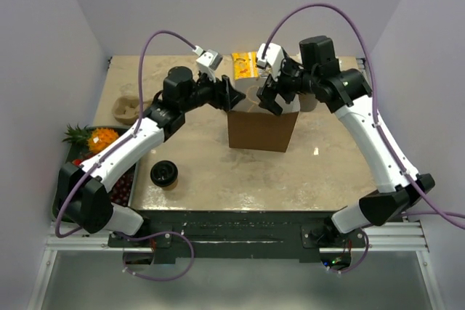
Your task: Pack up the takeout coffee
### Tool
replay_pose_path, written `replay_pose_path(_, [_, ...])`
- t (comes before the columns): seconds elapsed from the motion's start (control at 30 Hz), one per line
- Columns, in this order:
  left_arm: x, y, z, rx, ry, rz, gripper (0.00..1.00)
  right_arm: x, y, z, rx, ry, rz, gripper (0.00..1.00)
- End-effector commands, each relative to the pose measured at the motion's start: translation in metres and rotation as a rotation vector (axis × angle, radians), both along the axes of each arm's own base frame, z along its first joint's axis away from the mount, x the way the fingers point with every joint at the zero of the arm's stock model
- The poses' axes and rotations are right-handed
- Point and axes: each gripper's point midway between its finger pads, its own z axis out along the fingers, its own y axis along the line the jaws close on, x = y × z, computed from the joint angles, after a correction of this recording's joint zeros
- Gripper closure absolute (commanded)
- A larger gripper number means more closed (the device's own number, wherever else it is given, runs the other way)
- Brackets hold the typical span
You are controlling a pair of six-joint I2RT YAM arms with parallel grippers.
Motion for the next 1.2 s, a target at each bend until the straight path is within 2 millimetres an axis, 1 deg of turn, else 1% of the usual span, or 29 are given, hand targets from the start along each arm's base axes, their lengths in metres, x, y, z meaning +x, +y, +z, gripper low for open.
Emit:
replay_pose_path(0.0, [0.012,0.005,0.058,-0.046,-0.143,0.034,0.28,-0.014,0.006,0.073,0.153,-0.135,0.006,0.01])
replay_pose_path(0.03, [0.013,0.007,0.073,-0.056,-0.18,0.037,0.22,-0.016,0.007,0.077,0.161,-0.136,0.018,0.01])
replay_pose_path(0.1, [0.018,0.018,0.092,-0.063,-0.228,0.061,0.13,-0.024,0.015,0.084,0.19,-0.136,0.063,0.02])
replay_pose_path(0.13, [0.019,0.026,0.114,-0.079,-0.272,0.08,0.01,-0.028,0.021,0.085,0.197,-0.136,0.085,0.03])
replay_pose_path(0.17, [0.026,0.042,0.123,-0.074,-0.288,0.124,0.01,-0.032,0.025,0.084,0.19,-0.138,0.107,0.03])
replay_pose_path(0.2, [0.029,0.056,0.133,-0.069,-0.314,0.158,0.01,-0.044,0.04,0.081,0.182,-0.132,0.162,0.03])
replay_pose_path(0.23, [0.027,0.073,0.154,-0.076,-0.36,0.203,0.01,-0.051,0.049,0.077,0.174,-0.129,0.196,0.04])
replay_pose_path(0.27, [0.033,0.096,0.159,-0.054,-0.371,0.264,0.01,-0.057,0.059,0.075,0.167,-0.134,0.235,0.04])
replay_pose_path(0.3, [0.034,0.111,0.165,-0.023,-0.399,0.306,0.01,-0.074,0.077,0.069,0.166,-0.119,0.304,0.05])
replay_pose_path(0.33, [0.03,0.133,0.185,-0.02,-0.447,0.391,0.0,-0.083,0.087,0.066,0.169,-0.109,0.348,0.05])
replay_pose_path(0.37, [0.031,0.153,0.18,0.016,-0.426,0.447,0.0,-0.087,0.1,0.055,0.154,-0.084,0.385,0.06])
replay_pose_path(0.4, [0.028,0.165,0.184,0.036,-0.443,0.482,0.0,-0.101,0.117,0.051,0.154,-0.07,0.441,0.06])
replay_pose_path(0.43, [0.018,0.179,0.194,0.037,-0.466,0.524,0.0,-0.105,0.128,0.045,0.149,-0.058,0.47,0.07])
replay_pose_path(0.47, [0.015,0.195,0.193,0.055,-0.453,0.566,0.0,-0.108,0.144,0.031,0.132,-0.031,0.511,0.08])
replay_pose_path(0.5, [0.012,0.205,0.192,0.052,-0.442,0.598,0.0,-0.119,0.161,0.028,0.133,-0.028,0.56,0.08])
replay_pose_path(0.53, [-0.001,0.213,0.2,0.04,-0.458,0.614,0.0,-0.121,0.172,0.023,0.131,-0.018,0.588,0.09])
replay_pose_path(0.57, [-0.005,0.228,0.198,0.049,-0.45,0.646,0.0,-0.121,0.189,0.002,0.11,0.028,0.619,0.09])
replay_pose_path(0.6, [-0.012,0.233,0.201,0.05,-0.453,0.654,0.0,-0.126,0.202,0.005,0.122,0.023,0.654,0.1])
replay_pose_path(0.63, [-0.021,0.241,0.201,0.06,-0.447,0.671,0.0,-0.126,0.211,-0.001,0.118,0.03,0.676,0.1])
replay_pose_path(0.67, [-0.027,0.245,0.203,0.065,-0.45,0.682,0.0,-0.132,0.223,-0.01,0.117,0.051,0.719,0.1])
replay_pose_path(0.7, [-0.031,0.249,0.204,0.069,-0.452,0.691,0.0,-0.13,0.237,-0.025,0.1,0.077,0.745,0.1])
replay_pose_path(0.77, [-0.044,0.258,0.208,0.067,-0.462,0.721,0.0,-0.135,0.254,-0.042,0.086,0.1,0.809,0.08])
replay_pose_path(0.8, [-0.047,0.26,0.208,0.057,-0.459,0.73,0.0,-0.138,0.27,-0.057,0.087,0.136,0.835,0.07])
replay_pose_path(0.83, [-0.055,0.262,0.213,0.049,-0.474,0.736,0.0,-0.142,0.277,-0.062,0.089,0.155,0.853,0.07])
replay_pose_path(0.9, [-0.058,0.267,0.213,0.041,-0.467,0.748,0.0,-0.149,0.293,-0.067,0.093,0.154,0.884,0.06])
replay_pose_path(0.93, [-0.06,0.267,0.212,0.038,-0.462,0.746,0.0,-0.149,0.301,-0.082,0.079,0.168,0.891,0.06])
replay_pose_path(1.0, [-0.06,0.274,0.207,0.031,-0.438,0.765,0.0,-0.157,0.312,-0.09,0.071,0.167,0.919,0.05])
replay_pose_path(1.03, [-0.06,0.276,0.205,0.029,-0.431,0.77,0.0,-0.157,0.318,-0.104,0.056,0.185,0.923,0.05])
replay_pose_path(1.17, [-0.062,0.279,0.2,0.008,-0.411,0.77,0.0,-0.166,0.329,-0.133,0.006,0.199,0.94,0.04])
